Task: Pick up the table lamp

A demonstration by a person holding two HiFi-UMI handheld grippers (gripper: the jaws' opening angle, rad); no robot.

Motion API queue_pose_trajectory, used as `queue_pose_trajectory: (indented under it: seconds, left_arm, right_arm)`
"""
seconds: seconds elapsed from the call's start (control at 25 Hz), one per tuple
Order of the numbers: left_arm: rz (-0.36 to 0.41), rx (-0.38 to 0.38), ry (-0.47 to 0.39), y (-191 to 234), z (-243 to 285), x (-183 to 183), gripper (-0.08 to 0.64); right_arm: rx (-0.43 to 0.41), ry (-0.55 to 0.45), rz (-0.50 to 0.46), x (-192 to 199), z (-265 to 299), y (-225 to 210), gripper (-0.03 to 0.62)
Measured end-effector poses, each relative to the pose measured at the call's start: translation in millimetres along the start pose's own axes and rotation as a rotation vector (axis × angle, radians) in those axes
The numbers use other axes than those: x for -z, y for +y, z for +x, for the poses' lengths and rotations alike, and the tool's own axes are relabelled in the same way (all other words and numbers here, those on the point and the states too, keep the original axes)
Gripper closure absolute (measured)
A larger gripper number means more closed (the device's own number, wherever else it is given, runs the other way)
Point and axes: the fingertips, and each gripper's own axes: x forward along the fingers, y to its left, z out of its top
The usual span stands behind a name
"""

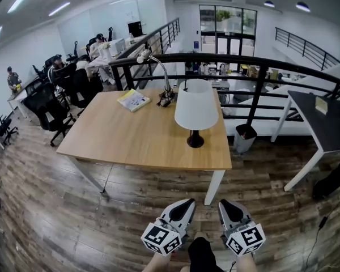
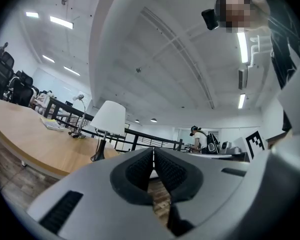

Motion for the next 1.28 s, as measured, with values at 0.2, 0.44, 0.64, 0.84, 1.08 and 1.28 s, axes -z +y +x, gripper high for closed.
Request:
queue_pose_trajectory:
  seconds: [0.2, 0.44, 0.64, 0.84, 1.08, 1.28]
  left_arm:
    - [0.034, 0.000, -0.006, 31.4, 34.8, -12.2, 0.548]
    - [0.012, -0.023, -0.008, 73.1, 80.6, -15.3, 0.546]
    - [-0.005, -0.036, 0.008, 98.0, 113.3, -12.7, 0.546]
    - [-0.012, -0.042, 0.011, 118.4, 142.5, -13.0, 0.546]
    - [-0.034, -0.041, 0.018, 132.3, 171.9, -7.5, 0.546]
    - [-0.051, -0.042, 0.011, 142.2, 186.0, -3.1, 0.546]
  right_arm:
    - [-0.038, -0.019, 0.009, -3.8, 47.0, -21.8, 0.554]
    - [-0.091, 0.011, -0.002, -2.2, 103.0, -49.1, 0.554]
    - [-0.104, 0.041, -0.002, 1.1, 136.7, -74.6, 0.554]
    - [-0.120, 0.056, 0.015, 5.4, 165.0, -95.9, 0.554]
    - [-0.143, 0.077, 0.025, 13.8, 188.4, -116.3, 0.554]
    - [-0.160, 0.083, 0.034, 21.2, 204.2, -127.2, 0.554]
